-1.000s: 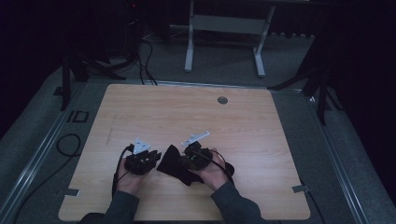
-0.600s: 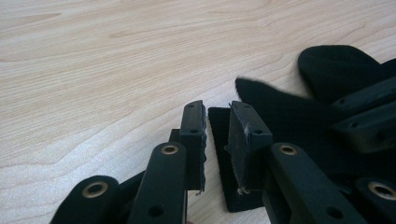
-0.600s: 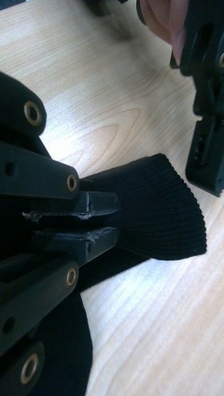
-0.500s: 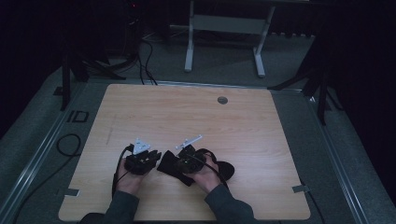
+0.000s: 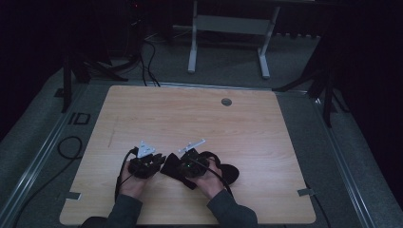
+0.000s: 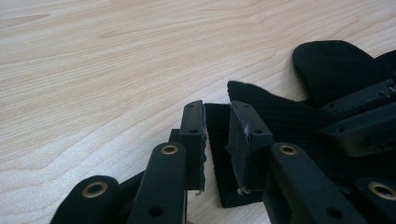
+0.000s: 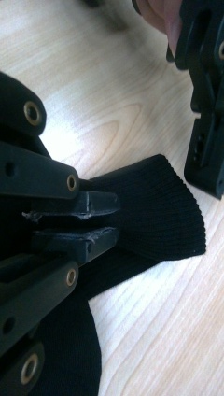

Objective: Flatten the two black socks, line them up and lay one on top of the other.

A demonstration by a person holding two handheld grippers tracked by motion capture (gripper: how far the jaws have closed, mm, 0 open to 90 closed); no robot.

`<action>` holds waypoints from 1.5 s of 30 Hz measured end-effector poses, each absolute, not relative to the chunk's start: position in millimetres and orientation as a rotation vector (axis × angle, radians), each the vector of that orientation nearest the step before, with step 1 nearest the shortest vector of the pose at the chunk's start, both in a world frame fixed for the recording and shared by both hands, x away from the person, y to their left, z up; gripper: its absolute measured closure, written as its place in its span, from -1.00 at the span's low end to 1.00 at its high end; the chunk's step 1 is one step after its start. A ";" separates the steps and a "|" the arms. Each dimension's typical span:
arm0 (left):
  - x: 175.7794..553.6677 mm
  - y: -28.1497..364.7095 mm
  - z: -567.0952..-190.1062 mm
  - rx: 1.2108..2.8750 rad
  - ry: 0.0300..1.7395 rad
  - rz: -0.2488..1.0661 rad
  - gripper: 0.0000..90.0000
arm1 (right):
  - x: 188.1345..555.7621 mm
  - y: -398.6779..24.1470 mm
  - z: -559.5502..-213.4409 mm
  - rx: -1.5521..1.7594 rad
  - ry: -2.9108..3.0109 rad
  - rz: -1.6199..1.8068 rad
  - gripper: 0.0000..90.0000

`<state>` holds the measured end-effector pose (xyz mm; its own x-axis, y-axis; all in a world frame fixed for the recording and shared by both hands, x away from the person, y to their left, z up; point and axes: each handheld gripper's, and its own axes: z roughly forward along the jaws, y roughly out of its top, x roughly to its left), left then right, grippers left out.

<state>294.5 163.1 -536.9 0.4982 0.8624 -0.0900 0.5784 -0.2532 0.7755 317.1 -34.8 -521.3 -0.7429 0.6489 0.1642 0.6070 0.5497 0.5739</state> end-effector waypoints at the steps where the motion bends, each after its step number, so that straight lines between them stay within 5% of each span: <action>1: 294.4 162.7 -537.0 1.958 1.183 0.458 0.69 | 318.0 -35.0 -522.1 1.105 2.701 0.954 0.83; 25: 296.2 136.5 -550.1 2.127 1.103 0.446 0.70 | 320.6 -30.4 -539.0 1.111 2.739 0.890 0.81; 31: 296.5 135.5 -551.2 2.139 1.111 0.456 0.71 | 319.4 -32.6 -532.9 1.072 2.753 0.925 0.57; 45: 296.2 134.7 -551.5 2.136 1.119 0.461 0.71 | 338.4 -102.7 -498.8 1.197 2.563 1.012 0.47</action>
<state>296.2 134.7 -551.5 0.5692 0.8222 0.0008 0.5839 -0.4049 0.7036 338.4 -102.7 -498.8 -0.6749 0.7224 0.1507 0.6304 0.4582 0.6266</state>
